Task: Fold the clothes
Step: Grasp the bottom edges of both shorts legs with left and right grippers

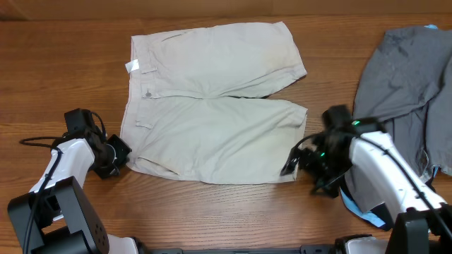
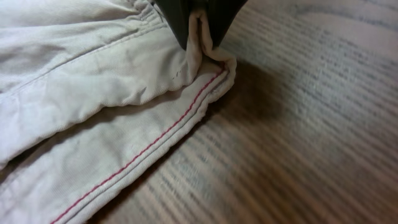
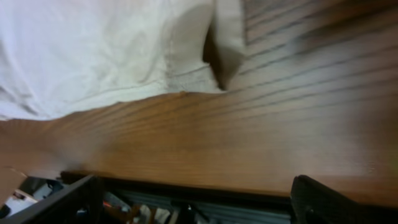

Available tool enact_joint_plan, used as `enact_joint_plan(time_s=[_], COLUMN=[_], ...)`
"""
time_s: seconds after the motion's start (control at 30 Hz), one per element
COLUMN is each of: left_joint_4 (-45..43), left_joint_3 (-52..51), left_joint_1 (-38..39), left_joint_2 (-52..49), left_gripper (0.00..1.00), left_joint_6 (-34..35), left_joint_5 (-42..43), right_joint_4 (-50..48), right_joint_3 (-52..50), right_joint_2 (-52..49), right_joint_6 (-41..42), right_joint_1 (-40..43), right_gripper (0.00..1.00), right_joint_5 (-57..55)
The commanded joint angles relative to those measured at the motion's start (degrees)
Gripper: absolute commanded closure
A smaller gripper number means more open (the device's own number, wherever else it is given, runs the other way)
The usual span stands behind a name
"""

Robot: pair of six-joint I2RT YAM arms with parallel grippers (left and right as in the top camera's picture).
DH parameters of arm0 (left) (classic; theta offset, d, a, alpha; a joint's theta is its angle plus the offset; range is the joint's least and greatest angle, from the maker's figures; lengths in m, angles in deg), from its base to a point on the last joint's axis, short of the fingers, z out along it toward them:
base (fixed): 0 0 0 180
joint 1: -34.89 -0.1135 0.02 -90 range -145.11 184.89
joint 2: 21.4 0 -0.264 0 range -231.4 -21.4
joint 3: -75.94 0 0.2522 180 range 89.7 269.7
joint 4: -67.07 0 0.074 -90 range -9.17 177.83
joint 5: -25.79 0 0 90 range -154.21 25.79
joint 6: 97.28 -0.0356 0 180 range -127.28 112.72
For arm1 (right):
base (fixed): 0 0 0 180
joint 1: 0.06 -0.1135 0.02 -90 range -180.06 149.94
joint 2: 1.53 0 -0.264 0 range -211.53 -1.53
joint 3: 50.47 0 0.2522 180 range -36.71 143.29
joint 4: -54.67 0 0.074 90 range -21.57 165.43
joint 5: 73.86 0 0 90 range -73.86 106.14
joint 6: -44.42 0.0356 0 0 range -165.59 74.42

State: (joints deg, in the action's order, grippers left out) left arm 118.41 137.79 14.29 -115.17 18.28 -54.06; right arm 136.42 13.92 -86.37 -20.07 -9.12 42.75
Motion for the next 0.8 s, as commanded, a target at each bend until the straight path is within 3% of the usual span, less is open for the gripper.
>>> enact_joint_plan(time_s=[0.0, 0.4, 0.57, 0.77], left_joint_4=[3.87, 11.61, 11.69, 11.67], left_joint_3=[-2.27, -2.29, -2.29, -2.29], left_joint_1=[0.39, 0.39, 0.39, 0.39], left_joint_2=[-1.53, -1.53, -1.53, -1.53], left_gripper=[0.96, 0.96, 0.96, 0.96], left_joint_6=[-1.01, -1.79, -1.79, -1.79], left_joint_5=[-1.33, -3.34, -3.32, -3.32], right_joint_4=[-4.55, -25.22, -29.79, -32.09], right_joint_3=[-5.14, -13.88, -13.88, -13.88], right_joint_2=[0.72, 0.72, 0.72, 0.72], right_joint_6=[7.43, 22.49, 26.08, 28.76], right_joint_1=[-3.56, -5.07, -5.05, -3.41], right_gripper=[0.0, 0.14, 0.24, 0.45], right_joint_5=[3.06, -3.19, -7.41, -11.32])
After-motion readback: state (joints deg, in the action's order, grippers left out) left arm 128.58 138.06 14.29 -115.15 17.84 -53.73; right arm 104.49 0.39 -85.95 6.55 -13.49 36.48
